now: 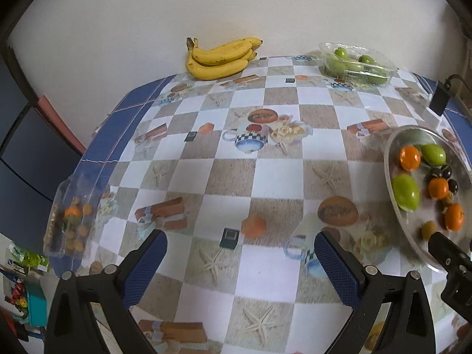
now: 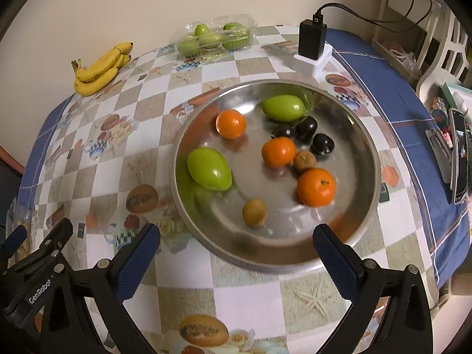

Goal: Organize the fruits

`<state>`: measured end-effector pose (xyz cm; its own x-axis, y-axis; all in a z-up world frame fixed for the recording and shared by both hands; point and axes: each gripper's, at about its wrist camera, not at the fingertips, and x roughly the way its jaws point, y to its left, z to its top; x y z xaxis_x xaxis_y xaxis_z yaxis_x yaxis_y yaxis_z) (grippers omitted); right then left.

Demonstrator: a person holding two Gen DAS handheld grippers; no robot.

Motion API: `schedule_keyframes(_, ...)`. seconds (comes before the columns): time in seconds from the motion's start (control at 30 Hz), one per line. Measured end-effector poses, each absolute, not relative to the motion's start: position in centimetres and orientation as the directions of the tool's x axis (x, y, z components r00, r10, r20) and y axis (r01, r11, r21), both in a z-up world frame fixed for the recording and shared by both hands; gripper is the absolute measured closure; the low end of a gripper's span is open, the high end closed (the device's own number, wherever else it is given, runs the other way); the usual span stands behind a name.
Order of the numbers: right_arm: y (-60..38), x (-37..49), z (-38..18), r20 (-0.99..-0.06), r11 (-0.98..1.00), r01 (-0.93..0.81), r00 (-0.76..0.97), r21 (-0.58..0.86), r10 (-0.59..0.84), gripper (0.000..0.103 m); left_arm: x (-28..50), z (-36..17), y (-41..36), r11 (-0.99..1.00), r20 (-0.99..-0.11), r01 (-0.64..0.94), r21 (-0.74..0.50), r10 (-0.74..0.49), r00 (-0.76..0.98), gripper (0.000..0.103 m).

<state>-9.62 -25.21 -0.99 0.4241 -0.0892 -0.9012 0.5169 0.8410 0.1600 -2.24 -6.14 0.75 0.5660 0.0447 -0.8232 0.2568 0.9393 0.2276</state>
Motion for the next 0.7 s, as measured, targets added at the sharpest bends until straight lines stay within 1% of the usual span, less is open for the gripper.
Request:
schedule_keyframes(0.37,-24.3,-10.7,-0.3,-0.892,0.851,0.503,0.44,0.149,-0.104,0.0,-3.5,1.2,-4.9,0.944,-0.828,0.268,0.194,0.011,0.561,0.001)
schedule_keyframes(0.7,-24.1,-10.5,-0.3,-0.893,0.856,0.498,0.436,0.138,-0.11,0.0,-3.0,0.9,-4.4,0.95,-0.842,0.263,0.169,0.0,0.54,0.001)
